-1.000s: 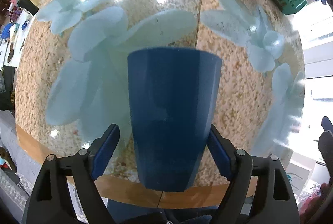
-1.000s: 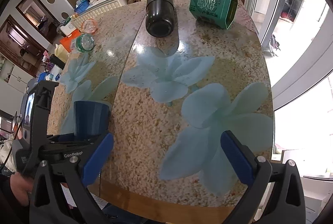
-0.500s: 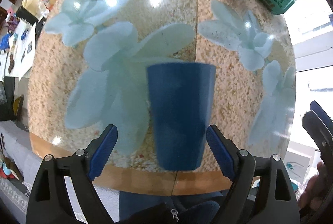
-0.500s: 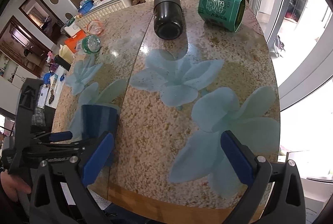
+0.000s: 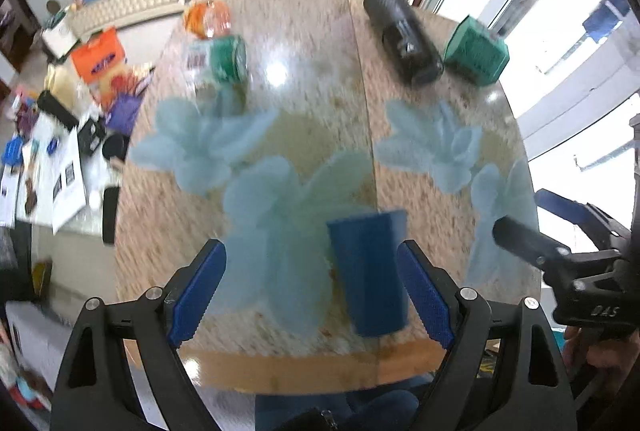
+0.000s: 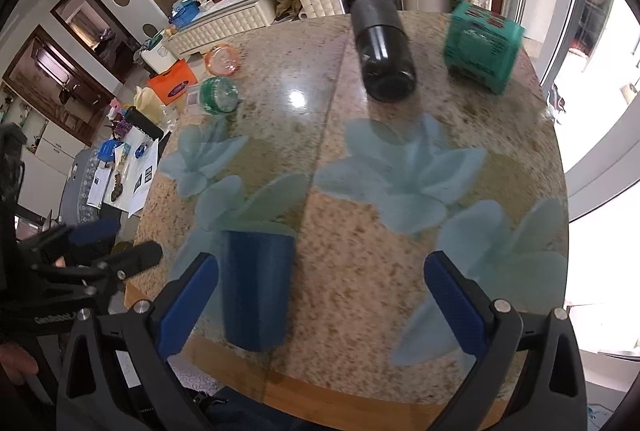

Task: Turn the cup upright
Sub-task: 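Lower the blue cup onto the table and open the left gripper, then grasp the standing blue cup with the right gripper and lift it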

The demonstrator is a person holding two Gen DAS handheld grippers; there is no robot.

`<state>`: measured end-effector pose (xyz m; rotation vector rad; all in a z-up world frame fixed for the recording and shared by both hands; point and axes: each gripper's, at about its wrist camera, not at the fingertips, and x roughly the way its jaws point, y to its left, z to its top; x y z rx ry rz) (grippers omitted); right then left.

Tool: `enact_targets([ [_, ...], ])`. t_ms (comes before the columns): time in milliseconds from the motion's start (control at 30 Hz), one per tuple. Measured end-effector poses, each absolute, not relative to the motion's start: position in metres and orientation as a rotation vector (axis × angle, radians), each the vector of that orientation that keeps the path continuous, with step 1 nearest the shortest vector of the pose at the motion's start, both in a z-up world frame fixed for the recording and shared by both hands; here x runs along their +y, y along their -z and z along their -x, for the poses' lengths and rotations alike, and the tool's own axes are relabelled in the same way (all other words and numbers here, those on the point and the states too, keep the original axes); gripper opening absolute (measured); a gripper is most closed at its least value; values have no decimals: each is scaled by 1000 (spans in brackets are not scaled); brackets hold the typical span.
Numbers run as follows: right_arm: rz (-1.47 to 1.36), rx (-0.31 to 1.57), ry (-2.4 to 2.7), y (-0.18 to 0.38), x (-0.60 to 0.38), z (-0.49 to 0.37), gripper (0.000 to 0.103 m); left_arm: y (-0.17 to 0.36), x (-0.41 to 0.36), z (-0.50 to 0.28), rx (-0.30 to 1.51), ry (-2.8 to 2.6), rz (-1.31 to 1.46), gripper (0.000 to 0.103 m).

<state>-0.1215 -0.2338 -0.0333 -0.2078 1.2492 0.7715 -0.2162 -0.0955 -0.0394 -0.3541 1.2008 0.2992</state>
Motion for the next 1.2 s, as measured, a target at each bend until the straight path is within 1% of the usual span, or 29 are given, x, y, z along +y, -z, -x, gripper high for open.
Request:
enact_targets([
  [400, 239, 1260, -634, 35, -184, 148, 103, 46, -10, 230, 1118, -226, 282, 89],
  [767, 306, 1330, -508, 56, -154, 165, 103, 60, 30, 233, 1110, -142, 295, 89],
  [867, 339, 1354, -476, 65, -148, 168, 103, 64, 33, 237, 1099, -115, 291, 89],
  [1200, 472, 1494, -436, 118, -131, 159, 103, 96, 46, 252, 1162, -91, 319, 89],
])
